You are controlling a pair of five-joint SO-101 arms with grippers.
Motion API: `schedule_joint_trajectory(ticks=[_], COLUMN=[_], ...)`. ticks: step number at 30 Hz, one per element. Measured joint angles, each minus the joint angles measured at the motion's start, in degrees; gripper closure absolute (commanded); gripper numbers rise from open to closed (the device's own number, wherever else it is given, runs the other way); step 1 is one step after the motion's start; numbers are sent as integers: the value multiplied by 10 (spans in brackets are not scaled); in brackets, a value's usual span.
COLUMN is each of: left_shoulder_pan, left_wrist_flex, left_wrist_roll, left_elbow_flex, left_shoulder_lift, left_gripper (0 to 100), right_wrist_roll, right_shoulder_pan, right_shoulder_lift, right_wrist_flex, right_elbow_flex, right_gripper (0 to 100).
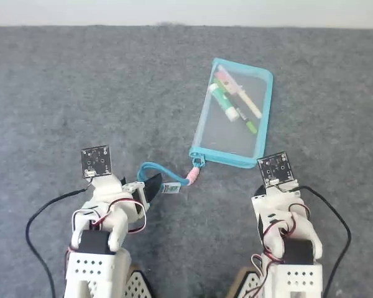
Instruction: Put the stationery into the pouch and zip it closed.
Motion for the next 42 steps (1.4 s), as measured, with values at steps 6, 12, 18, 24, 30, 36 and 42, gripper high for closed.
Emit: schedule_joint_trajectory(ticks=[6,12,18,24,30,36,42], left_shoulder_pan=[0,0,0,0,0,0,0], left_wrist_flex=[0,0,0,0,0,0,0], left_wrist_roll=[0,0,0,0,0,0,0], left_elbow_flex=[0,0,0,0,0,0,0], left_shoulder_lift=[0,0,0,0,0,0,0], left_gripper=[687,687,687,687,687,687,687], right_wrist_roll=[0,0,0,0,0,0,0], right_shoulder_pan=[0,0,0,0,0,4,4], right_shoulder_lift=[0,0,0,0,0,0,0], right_wrist_flex=[0,0,0,0,0,4,98], right_elbow_flex=[0,0,0,0,0,0,0], right_gripper=[983,983,983,983,983,984,984])
